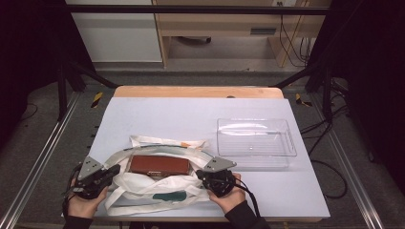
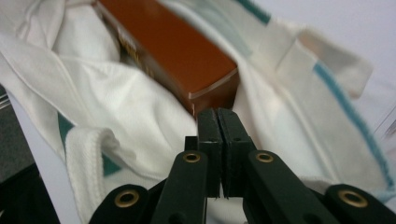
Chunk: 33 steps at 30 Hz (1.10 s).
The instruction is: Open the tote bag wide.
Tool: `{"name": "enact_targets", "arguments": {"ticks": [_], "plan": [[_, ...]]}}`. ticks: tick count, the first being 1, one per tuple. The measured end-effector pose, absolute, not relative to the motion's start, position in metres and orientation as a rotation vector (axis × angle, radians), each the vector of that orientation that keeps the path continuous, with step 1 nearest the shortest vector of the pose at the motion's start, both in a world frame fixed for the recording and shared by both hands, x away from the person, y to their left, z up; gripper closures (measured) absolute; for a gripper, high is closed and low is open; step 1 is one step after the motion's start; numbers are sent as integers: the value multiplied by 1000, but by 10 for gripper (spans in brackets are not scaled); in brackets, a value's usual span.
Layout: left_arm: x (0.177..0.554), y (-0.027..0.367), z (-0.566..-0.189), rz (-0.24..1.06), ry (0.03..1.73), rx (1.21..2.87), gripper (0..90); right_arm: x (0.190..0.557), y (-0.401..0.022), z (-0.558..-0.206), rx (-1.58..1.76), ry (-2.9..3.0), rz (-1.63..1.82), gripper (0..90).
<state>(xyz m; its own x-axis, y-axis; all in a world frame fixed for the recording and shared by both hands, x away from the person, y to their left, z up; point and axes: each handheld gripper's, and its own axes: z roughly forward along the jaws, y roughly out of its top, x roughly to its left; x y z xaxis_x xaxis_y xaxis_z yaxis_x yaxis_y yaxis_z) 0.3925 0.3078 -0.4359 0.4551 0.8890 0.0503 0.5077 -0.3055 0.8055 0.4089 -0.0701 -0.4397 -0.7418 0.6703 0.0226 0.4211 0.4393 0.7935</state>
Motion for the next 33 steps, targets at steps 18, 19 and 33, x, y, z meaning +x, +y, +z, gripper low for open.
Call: {"name": "enact_targets", "arguments": {"ticks": [18,19,33], "plan": [[395,305,-433,686,1170,1905,753,411,-73,-435,856,2354,1312,732],[395,306,-430,701,1173,1884,732,412,-71,-431,847,2350,1326,705],[397,319,-425,721,1174,1728,407,443,-31,-420,816,2422,1337,519]]}}
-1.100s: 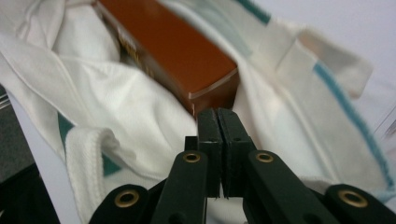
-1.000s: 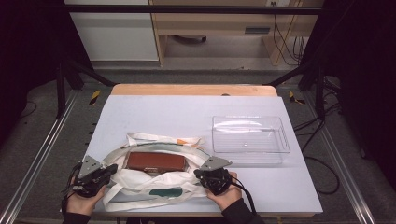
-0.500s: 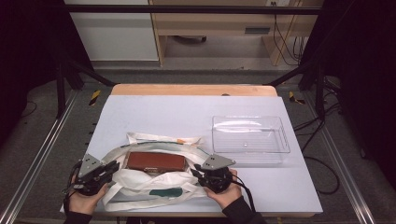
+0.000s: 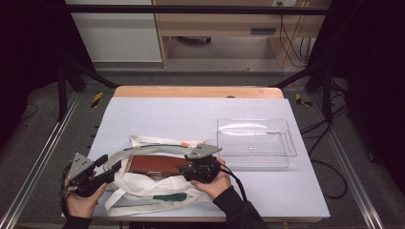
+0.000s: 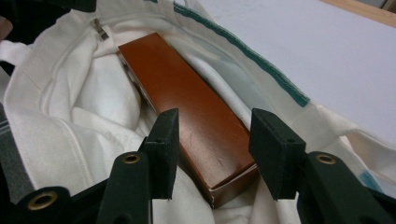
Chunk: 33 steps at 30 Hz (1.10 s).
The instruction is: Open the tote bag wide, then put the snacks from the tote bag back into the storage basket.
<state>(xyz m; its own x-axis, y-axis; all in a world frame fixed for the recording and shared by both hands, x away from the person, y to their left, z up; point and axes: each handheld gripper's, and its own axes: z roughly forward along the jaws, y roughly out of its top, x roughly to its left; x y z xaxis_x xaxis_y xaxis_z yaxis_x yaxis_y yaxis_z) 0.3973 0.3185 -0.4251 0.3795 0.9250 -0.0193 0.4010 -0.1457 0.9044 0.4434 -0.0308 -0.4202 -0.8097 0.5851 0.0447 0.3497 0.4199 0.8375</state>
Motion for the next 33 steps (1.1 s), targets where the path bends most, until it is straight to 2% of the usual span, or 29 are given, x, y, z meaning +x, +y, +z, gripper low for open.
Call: {"name": "enact_targets", "arguments": {"ticks": [3,7,12,21,33], "plan": [[398,321,-426,732,1193,1715,351,446,-24,-424,807,2436,1316,497],[398,323,-428,739,1216,1712,327,450,-17,-430,797,2486,1279,457],[397,326,-429,737,1219,1709,322,455,-13,-436,791,2506,1232,407],[397,327,-431,736,1234,1717,319,452,-15,-436,745,2516,1212,374],[396,330,-431,735,1236,1719,319,467,-17,-442,777,2532,1205,293]]}}
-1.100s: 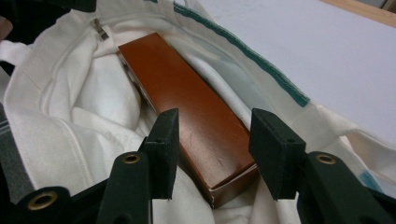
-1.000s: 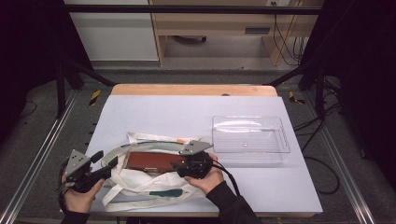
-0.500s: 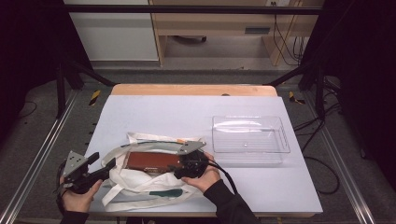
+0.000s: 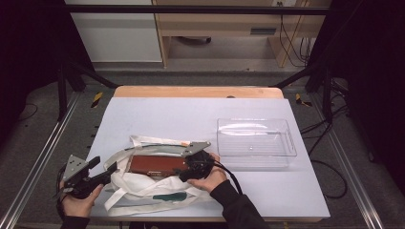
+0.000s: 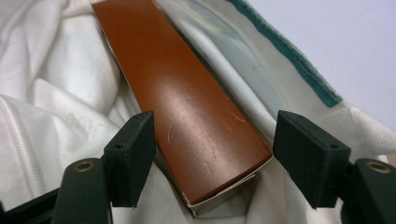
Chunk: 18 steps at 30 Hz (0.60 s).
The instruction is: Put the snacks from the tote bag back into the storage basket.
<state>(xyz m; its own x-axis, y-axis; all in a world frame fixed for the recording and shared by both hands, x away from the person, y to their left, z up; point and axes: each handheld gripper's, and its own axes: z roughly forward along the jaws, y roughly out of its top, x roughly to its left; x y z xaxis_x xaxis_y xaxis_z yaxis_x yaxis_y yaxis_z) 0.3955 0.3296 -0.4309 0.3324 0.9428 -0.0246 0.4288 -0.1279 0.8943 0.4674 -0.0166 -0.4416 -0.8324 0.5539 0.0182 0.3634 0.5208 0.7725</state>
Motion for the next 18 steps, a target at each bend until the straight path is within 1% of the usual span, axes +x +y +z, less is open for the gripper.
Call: {"name": "enact_targets", "arguments": {"ticks": [5,18], "plan": [[396,328,-431,727,1235,1727,319,470,-12,-446,769,2554,1205,275],[397,328,-431,722,1225,1723,297,471,-6,-448,759,2606,1163,265]]}}
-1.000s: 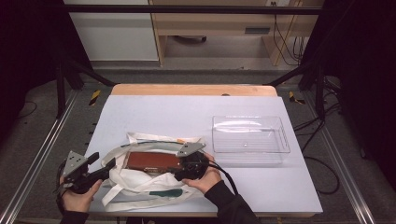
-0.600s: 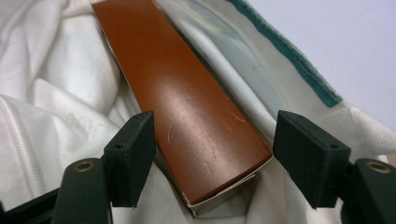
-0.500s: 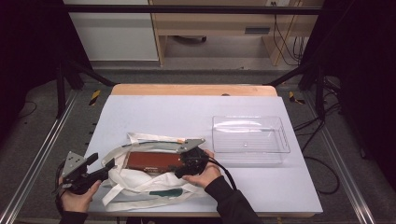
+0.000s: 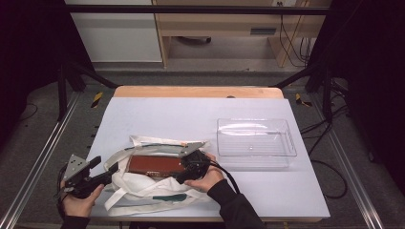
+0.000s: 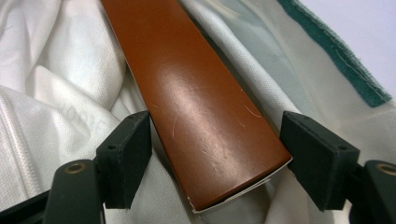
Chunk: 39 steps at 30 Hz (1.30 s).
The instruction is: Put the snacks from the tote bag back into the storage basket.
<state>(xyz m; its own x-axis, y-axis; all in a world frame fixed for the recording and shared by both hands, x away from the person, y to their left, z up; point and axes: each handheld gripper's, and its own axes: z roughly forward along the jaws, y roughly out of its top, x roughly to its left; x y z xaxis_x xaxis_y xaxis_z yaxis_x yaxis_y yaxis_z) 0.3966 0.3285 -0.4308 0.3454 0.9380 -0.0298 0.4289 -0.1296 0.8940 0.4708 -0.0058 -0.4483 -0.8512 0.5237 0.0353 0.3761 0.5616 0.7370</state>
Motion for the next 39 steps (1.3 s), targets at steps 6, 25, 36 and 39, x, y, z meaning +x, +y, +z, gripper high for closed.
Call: {"name": "enact_targets", "arguments": {"ticks": [6,25,36,39], "plan": [[396,331,-431,722,1232,1717,297,467,-5,-445,698,2630,1119,302],[396,331,-430,722,1234,1717,298,463,2,-443,573,2644,988,354],[395,331,-430,732,1238,1712,300,445,11,-399,520,2678,940,409],[395,332,-430,729,1242,1713,299,441,10,-406,565,2696,930,409]]}}
